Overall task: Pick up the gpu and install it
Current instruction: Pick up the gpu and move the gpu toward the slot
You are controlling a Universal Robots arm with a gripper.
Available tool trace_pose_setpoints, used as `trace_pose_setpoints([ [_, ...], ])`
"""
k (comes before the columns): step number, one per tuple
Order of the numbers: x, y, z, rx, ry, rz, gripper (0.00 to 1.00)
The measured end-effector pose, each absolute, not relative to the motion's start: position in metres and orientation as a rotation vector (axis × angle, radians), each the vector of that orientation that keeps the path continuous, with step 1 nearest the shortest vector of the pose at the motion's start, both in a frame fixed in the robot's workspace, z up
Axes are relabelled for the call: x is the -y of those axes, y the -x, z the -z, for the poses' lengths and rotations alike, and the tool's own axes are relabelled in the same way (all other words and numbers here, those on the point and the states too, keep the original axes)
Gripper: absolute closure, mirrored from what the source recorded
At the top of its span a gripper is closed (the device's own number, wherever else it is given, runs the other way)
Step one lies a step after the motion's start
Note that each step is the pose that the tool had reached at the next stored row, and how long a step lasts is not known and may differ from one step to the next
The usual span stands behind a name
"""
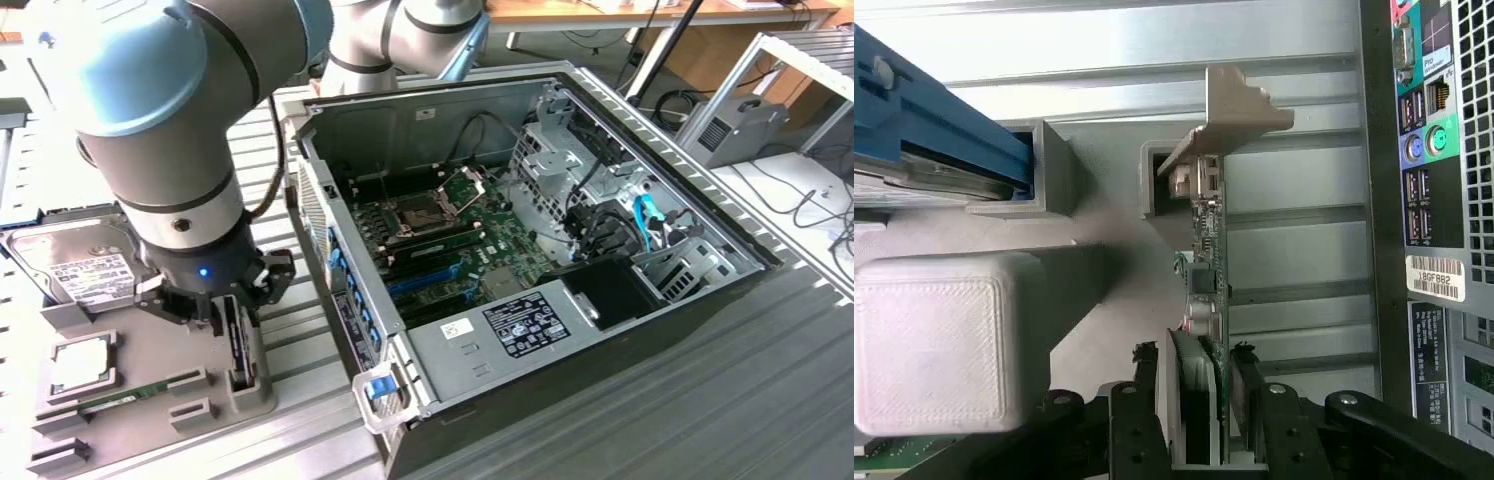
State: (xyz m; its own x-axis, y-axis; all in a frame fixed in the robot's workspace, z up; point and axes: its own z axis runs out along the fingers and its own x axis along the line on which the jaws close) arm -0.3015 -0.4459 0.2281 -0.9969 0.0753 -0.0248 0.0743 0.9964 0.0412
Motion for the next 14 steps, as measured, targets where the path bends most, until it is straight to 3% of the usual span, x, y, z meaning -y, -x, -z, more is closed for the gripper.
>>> trace_pose_setpoints([
  [5,0.448,0.306,-0.245,-3.108,-0.116,-0.063,0.58],
  [6,0.448,0.306,-0.245,-3.108,-0.116,-0.063,0.74],
  [14,0.448,0.306,-0.245,-3.108,-0.116,-0.063,0.74],
])
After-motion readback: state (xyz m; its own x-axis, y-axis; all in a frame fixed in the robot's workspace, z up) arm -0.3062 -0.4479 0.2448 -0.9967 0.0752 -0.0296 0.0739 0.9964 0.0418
